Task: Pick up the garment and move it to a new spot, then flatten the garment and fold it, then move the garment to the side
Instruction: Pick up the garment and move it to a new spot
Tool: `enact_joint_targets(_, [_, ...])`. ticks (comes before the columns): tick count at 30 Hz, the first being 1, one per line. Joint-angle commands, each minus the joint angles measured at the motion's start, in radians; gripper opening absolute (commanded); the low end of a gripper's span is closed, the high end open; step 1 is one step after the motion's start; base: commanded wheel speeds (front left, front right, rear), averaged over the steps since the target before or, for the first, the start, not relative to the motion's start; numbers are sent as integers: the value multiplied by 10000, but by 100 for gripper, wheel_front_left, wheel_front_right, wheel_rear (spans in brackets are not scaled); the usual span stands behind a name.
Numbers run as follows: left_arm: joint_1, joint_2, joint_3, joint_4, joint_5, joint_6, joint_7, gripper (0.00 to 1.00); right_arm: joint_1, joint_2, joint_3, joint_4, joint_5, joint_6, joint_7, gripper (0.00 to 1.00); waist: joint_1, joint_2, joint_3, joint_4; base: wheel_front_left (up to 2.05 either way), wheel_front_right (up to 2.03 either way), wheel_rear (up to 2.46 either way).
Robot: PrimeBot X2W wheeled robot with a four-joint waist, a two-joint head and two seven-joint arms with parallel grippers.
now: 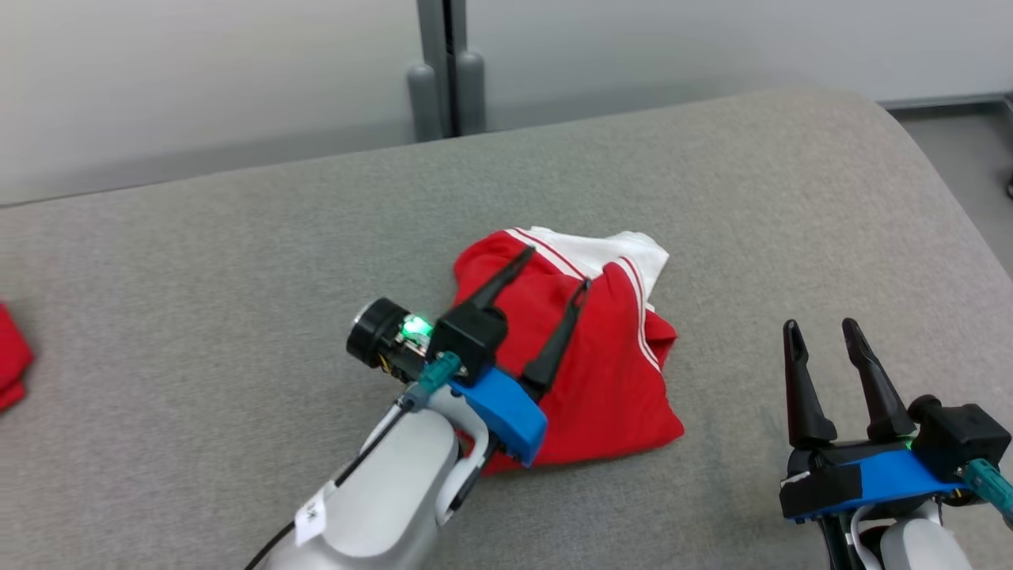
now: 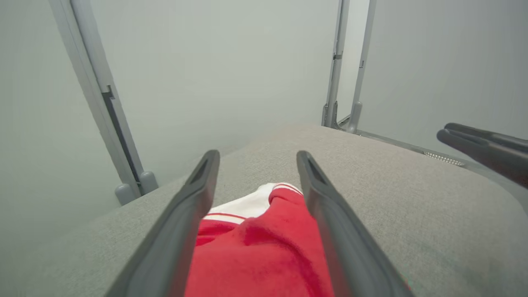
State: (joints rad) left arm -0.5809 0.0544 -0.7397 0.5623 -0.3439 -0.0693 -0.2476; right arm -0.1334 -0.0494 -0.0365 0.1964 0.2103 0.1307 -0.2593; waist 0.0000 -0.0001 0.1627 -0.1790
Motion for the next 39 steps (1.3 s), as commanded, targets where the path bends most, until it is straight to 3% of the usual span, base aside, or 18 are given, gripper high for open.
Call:
enact_joint_targets(1, [-122, -9, 113, -76, -59, 70, -52, 100, 116, -19, -22, -21, -78, 1, -34, 100, 0, 1, -46, 58, 0, 0, 0])
enact_joint_targets(4, [46, 185, 676, -481, -144, 461, -155, 100, 235, -13, -6, -70, -102, 3, -11, 100, 0, 1, -280, 382, 0, 0, 0])
enact_joint_targets(13, [1321, 1724, 2768, -2262, 47, 1345, -183, 100, 665, -21, -118, -241, -216, 3, 72, 100, 0, 1, -839, 1356, 0, 0, 0])
enact_joint_targets(18, [2708, 2562, 4022, -3557, 212, 1745, -181, 100, 938, -21, -199, -334, -221, 3, 176, 100, 0, 1, -1121, 1883, 0, 0, 0])
enact_joint_targets(23, [3894, 3030, 5025, -4446, 94, 1954, -177, 100, 1044, -21, -274, -342, -255, 3, 244, 100, 0, 1, -1297, 2127, 0, 0, 0])
enact_joint_targets(35, [6587, 2999, 6760, -5531, 267, 2546, -178, 100, 1429, -19, -429, -370, -282, 1, 447, 100, 0, 1, -1695, 2236, 0, 0, 0])
enact_joint_targets(39, [6994, 2870, 6678, -5582, 367, 2380, -178, 100, 1510, -21, -462, -352, -297, 3, 537, 100, 0, 1, -1777, 2272, 0, 0, 0])
